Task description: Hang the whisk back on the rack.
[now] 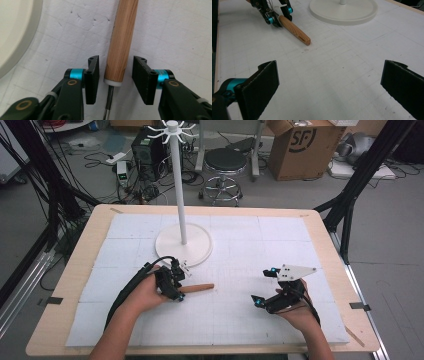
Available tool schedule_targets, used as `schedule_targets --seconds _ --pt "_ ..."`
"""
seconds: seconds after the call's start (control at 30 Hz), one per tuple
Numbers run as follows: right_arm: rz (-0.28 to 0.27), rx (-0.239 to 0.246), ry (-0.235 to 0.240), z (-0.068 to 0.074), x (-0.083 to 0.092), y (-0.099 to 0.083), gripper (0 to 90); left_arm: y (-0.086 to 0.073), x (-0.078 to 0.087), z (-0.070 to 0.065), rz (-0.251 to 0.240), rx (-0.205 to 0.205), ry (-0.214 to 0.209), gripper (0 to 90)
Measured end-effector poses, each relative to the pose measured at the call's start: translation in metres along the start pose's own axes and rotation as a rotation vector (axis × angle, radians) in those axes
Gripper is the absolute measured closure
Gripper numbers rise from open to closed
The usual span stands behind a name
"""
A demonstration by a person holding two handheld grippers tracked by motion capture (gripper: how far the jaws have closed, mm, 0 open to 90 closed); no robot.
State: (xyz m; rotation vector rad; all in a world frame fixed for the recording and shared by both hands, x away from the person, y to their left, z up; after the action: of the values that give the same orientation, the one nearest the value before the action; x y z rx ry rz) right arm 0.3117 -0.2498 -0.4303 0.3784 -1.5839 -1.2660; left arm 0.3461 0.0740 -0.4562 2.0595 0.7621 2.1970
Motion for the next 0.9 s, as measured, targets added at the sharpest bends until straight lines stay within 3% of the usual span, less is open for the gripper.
schedule_targets --seconds 0.4,0.5,0.7,0.83,0.9 --pt "0.001 0.003 0.003 0.0 0.0 0.0 0.7 0.005 -0.001 -0.006 0.038 -0.048 0.015 70.8" --pt "0.002 0.0 0.004 0.001 0.0 0.0 0.7 0.004 0.0 -0.005 0.038 -0.04 0.008 71.7" --pt "-0.001 0.002 0.007 0.0 0.0 0.0 0.7 0.004 0.003 -0.004 0.018 -0.016 0.016 73.4" --pt "0.002 0.003 0.006 0.0 0.0 -0.001 0.7 0.006 0.01 -0.006 -0.027 -0.012 0.014 73.4" --pt "0.003 0.0 0.007 0.0 0.0 -0.001 0.7 0.007 0.016 -0.007 -0.073 -0.007 0.009 73.4"
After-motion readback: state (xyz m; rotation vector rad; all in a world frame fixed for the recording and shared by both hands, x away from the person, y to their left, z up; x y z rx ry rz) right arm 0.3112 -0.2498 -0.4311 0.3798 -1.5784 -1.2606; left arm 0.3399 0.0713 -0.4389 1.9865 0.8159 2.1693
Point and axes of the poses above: each handheld gripper's, and its own axes: x roughly backward along the jaws, y roughly out of its top, z roughly to its left, the point moved 4 cm from there along -x, roughly forward along the jaws, and after that the axes turned 4 degrees about -x, right-handed, at the moved point
